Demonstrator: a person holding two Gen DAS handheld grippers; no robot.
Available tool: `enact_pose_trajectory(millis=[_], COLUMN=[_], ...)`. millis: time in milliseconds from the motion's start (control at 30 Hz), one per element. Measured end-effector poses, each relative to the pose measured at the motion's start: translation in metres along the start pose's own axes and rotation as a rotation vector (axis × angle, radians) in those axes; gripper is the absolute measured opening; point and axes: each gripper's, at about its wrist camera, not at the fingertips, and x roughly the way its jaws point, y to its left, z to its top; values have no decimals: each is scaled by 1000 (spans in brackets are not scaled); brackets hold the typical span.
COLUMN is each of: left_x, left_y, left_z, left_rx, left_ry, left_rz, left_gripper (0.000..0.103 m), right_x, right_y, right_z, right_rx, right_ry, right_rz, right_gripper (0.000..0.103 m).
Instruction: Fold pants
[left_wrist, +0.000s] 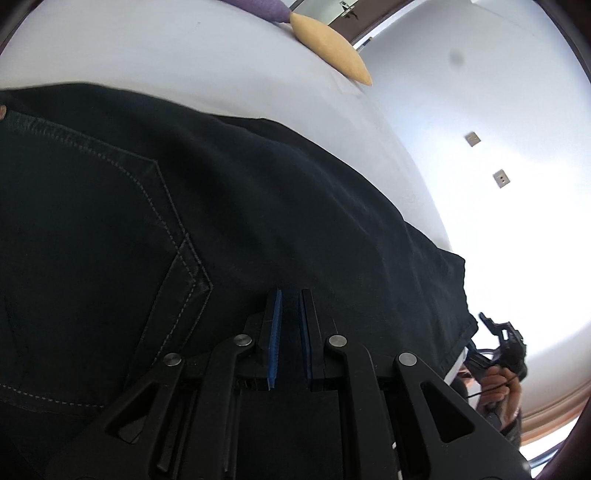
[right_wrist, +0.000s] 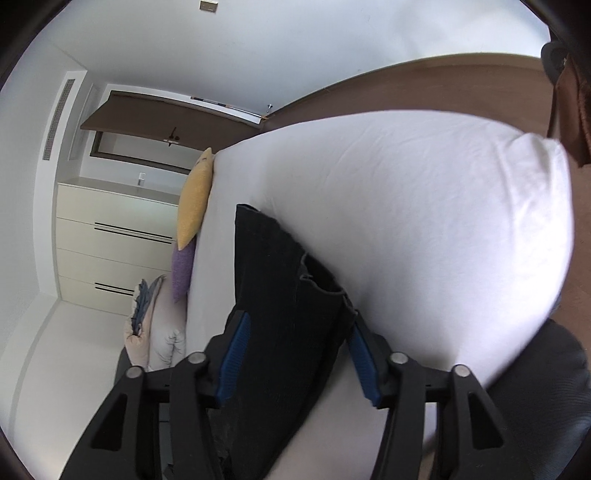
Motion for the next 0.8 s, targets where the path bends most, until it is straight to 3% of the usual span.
enact_pose_trajectory(millis=[167, 400, 600, 800], left_x=[1, -2, 8, 13], left_y=[4, 8, -1, -2], left_z=[-6, -11, -14, -15], left_rx=[31, 31, 25, 10], left_ry=[-11, -10, -12, -10], left_rz=[19, 8, 7, -2], left_gripper=[9, 9, 9, 9], right_x=[18, 17, 27, 62], right_y=[-1, 15, 78, 146], right_z=[5, -1, -34, -123], right_rx=[19, -69, -389, -878], right_ry=[6, -21, -8, 37], right_rz=[-11, -74, -168, -305], right_gripper=[14, 8, 9, 8])
